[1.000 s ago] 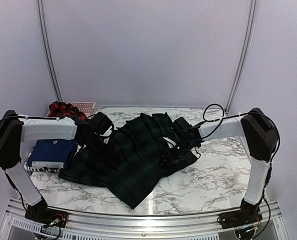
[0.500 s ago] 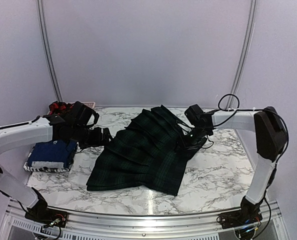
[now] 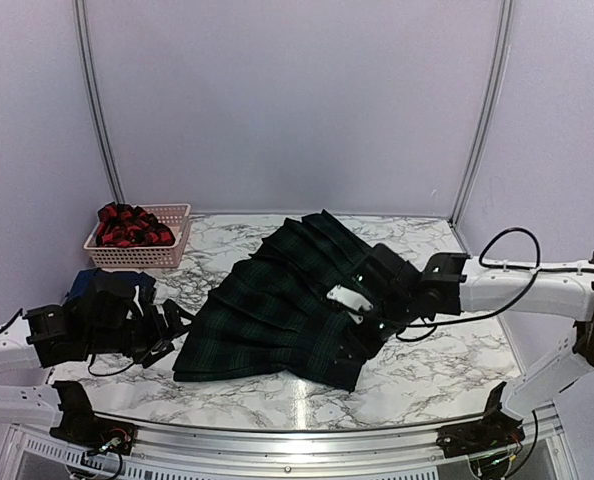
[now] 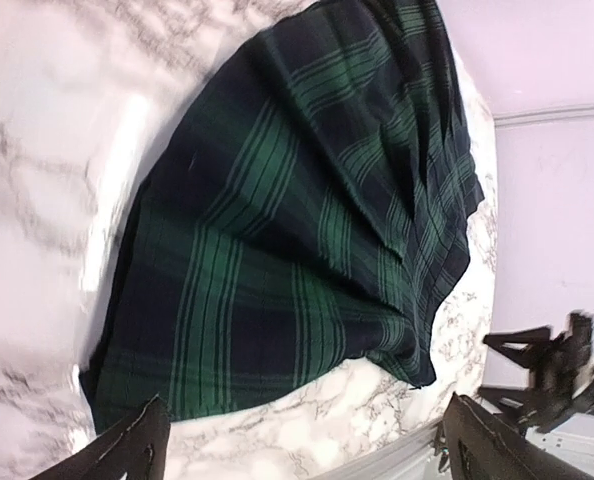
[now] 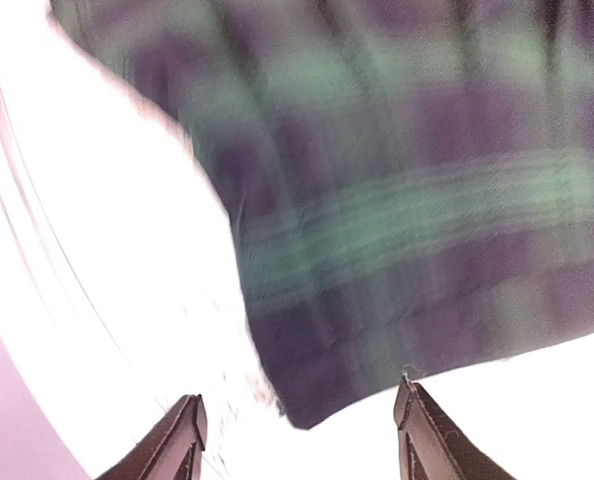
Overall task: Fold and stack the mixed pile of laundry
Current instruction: Pick up the flattened skirt from the center of the board.
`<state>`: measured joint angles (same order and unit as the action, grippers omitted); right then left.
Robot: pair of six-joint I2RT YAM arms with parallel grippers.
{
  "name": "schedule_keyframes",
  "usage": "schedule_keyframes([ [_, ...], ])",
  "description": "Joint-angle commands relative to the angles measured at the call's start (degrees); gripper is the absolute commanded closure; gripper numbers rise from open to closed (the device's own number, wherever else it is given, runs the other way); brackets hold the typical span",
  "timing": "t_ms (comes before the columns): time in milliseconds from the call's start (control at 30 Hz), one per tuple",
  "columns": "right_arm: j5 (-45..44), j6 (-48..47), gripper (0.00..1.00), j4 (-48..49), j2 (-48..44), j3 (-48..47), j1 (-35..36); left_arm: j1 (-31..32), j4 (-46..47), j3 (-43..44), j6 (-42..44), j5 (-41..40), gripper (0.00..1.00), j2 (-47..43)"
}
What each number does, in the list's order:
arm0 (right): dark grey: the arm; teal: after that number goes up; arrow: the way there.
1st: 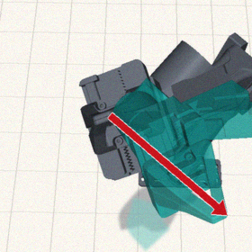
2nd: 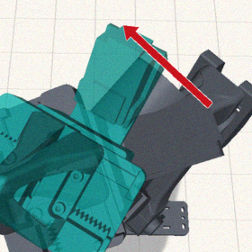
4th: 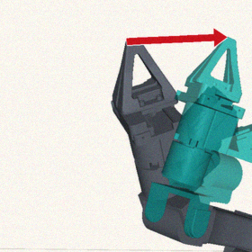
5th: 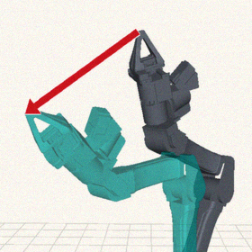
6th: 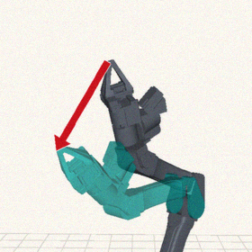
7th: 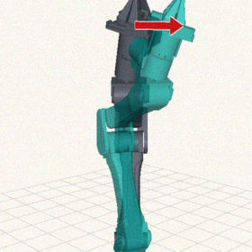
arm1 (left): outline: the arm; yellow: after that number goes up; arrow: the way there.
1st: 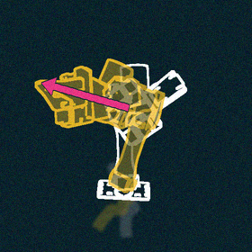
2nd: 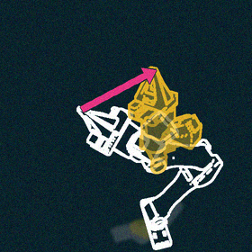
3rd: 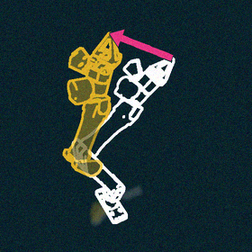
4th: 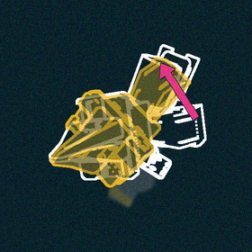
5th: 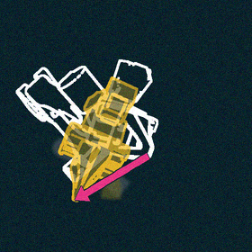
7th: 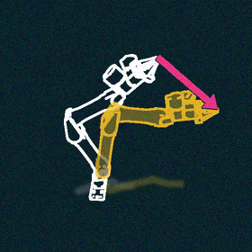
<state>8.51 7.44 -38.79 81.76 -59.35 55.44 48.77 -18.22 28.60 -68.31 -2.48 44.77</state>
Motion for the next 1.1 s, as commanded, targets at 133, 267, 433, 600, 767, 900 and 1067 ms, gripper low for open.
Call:
schedule_keyframes([
  [133, -13.1, 2.3, 0.39, -2.6, 4.1, 3.2, 8.8, 13.9, 3.5, -2.3, -22.8, -12.5, 0.01, 7.0],
  [267, -14.4, 2.9, 0.39, -2.9, 8.0, 3.1, 10.0, 18.4, 5.2, 0.5, -27.5, -14.5, 0.01, 16.3],
  [433, -16.8, 3.2, 0.40, -3.4, 12.6, 2.8, 10.8, 19.5, 8.0, 2.1, -32.0, -16.2, 0.01, 23.2],
  [600, -17.9, 3.4, 0.43, -4.0, 16.0, 2.5, 12.5, 19.5, 11.5, 0.8, -37.5, -20.2, 0.01, 25.7],
  [767, -21.1, 4.1, 0.47, -5.2, 21.3, 1.5, 15.3, 19.5, 13.5, 0.4, -42.5, -20.7, 0.01, 29.6],
  [900, -23.0, 5.5, 0.57, -6.6, 23.6, 0.4, 15.4, 19.4, 14.4, -1.9, -48.2, -23.4, 0.17, 30.2],
  [1067, -22.8, 5.5, 0.82, -8.7, 22.7, -3.5, 15.4, 18.4, 13.7, -2.8, -48.5, -28.8, 0.62, 27.1],
])
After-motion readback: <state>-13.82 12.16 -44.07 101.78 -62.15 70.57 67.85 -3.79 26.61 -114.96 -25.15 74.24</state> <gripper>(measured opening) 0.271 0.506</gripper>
